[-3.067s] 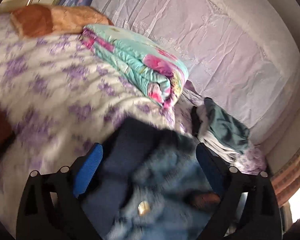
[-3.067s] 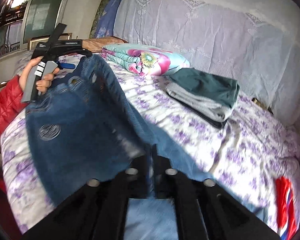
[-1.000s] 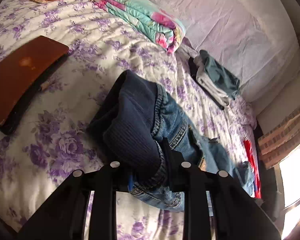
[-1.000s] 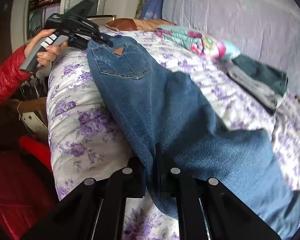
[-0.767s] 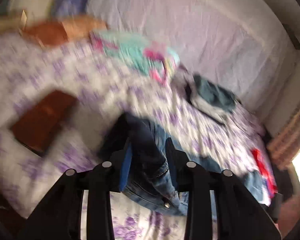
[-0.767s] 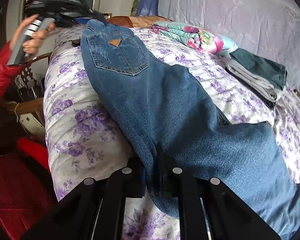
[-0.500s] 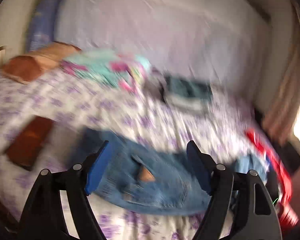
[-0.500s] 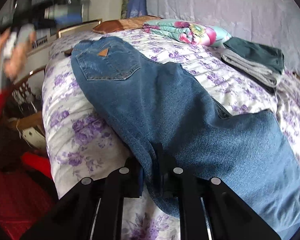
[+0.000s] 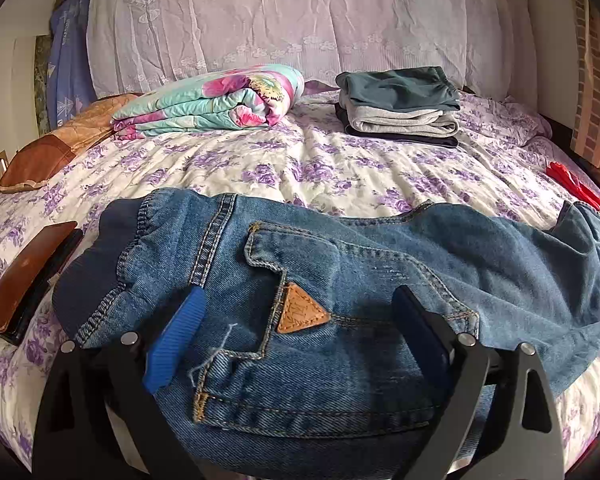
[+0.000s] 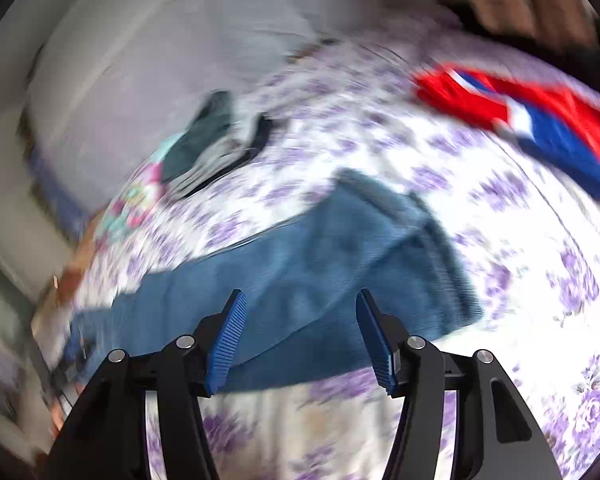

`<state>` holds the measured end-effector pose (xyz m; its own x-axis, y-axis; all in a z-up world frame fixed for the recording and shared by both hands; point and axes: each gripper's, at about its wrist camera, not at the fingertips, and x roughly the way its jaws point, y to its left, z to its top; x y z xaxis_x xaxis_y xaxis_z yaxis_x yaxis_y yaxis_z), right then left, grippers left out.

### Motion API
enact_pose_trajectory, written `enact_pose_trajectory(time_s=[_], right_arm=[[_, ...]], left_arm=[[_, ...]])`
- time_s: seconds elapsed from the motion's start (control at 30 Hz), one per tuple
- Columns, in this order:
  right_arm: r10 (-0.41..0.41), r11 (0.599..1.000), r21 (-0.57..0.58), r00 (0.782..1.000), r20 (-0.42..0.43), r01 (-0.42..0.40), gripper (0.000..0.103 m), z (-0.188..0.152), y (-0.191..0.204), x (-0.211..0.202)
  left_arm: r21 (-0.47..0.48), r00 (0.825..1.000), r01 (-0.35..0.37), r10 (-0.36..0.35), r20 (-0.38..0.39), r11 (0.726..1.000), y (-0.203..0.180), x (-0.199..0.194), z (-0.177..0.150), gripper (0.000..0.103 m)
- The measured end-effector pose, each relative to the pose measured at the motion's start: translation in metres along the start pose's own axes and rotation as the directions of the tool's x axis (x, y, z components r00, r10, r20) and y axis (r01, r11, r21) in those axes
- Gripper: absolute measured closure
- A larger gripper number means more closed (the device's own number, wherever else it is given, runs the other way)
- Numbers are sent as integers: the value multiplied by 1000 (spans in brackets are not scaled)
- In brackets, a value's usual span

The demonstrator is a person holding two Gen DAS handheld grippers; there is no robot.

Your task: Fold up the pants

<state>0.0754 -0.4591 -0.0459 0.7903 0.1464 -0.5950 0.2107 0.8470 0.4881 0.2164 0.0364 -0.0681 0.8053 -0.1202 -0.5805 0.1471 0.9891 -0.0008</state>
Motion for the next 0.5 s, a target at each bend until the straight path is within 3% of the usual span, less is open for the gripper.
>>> enact_pose_trajectory(time_s=[0.17,0.23,0.3,0.33,0.43,0.5], right_arm=[[31,991,132,998,-47,-25,45,5,-16,40],[38,989,142,999,-28,-33,46,7,-14,51],[51,994,102,999,-4,-51,69,10,-5,53],[60,994,85,998,15,-61,95,12,-4,49],[89,996,22,991,100,-92,95,16,4,16],[70,997,-36,985,160,-65,96,8,10,-19]], left_arm=[[-12,1000,23,-23,11,1000,1,-3,-3,11],[-12,1000,29,-29,12,999,2,-4,-4,10],[-12,1000,28,-28,11,1000,1,-3,-4,10],[-10,1000,28,-28,10,1000,1,-3,-4,10],[-12,999,31,-31,12,999,2,-4,-4,9],[-23,999,36,-35,20,999,3,-5,-4,9]])
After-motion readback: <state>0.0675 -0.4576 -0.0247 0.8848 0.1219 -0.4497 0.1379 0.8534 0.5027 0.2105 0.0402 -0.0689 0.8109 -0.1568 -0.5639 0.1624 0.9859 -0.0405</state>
